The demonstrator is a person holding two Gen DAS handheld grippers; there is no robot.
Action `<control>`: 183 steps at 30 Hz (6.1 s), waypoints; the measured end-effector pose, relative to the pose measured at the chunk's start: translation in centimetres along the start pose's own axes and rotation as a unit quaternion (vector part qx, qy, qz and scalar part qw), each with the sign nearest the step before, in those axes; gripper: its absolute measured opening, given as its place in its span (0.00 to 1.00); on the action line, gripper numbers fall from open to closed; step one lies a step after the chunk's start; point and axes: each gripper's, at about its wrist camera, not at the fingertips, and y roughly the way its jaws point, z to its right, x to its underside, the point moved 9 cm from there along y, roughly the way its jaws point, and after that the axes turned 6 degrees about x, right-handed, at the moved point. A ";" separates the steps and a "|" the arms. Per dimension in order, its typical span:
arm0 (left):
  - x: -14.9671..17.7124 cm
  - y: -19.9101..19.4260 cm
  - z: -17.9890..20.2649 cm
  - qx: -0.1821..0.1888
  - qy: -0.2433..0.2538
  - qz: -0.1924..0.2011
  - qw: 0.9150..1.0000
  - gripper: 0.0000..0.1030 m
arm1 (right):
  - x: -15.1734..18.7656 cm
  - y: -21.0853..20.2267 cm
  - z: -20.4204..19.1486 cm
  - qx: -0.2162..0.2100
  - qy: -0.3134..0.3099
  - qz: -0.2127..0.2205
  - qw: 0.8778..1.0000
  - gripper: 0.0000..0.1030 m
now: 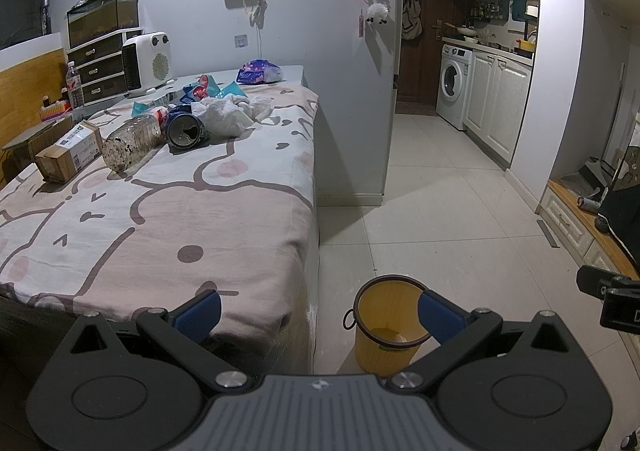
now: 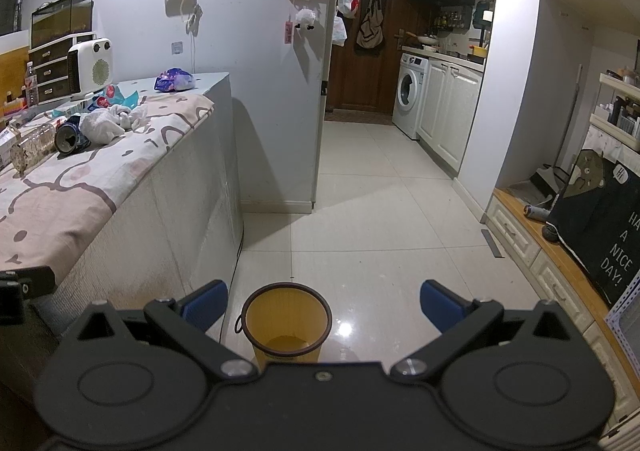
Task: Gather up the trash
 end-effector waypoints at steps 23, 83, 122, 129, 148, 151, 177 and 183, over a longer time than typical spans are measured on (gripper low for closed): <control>0.0 0.0 0.0 0.000 0.000 0.000 1.000 1.00 | 0.4 0.2 0.1 0.001 0.000 -0.002 1.000 1.00; -12.0 8.8 -27.2 -0.157 -0.040 0.050 0.986 1.00 | -12.6 9.0 -24.4 -0.193 -0.025 0.050 0.980 1.00; -13.5 19.2 -32.9 -0.055 -0.163 0.063 0.983 0.61 | -18.5 17.0 -44.2 -0.395 -0.213 0.080 0.890 0.18; -12.0 17.1 -32.8 -0.079 -0.194 0.072 0.975 0.61 | -16.7 14.2 -42.8 -0.405 -0.204 0.069 0.889 0.00; -7.8 11.1 -31.1 -0.119 -0.187 0.070 0.973 0.62 | -18.8 14.3 -44.8 -0.433 -0.242 0.100 0.863 0.45; -7.3 11.1 -31.3 -0.118 -0.190 0.064 0.973 0.69 | -18.6 15.4 -46.2 -0.429 -0.259 0.093 0.861 0.45; -7.5 8.0 -31.1 -0.110 -0.206 0.105 0.967 0.64 | -11.3 3.8 -39.6 -0.454 -0.180 0.016 0.873 0.29; -5.8 5.9 -31.7 -0.120 -0.218 0.106 0.963 0.64 | -10.2 1.6 -39.7 -0.487 -0.185 0.029 0.853 0.48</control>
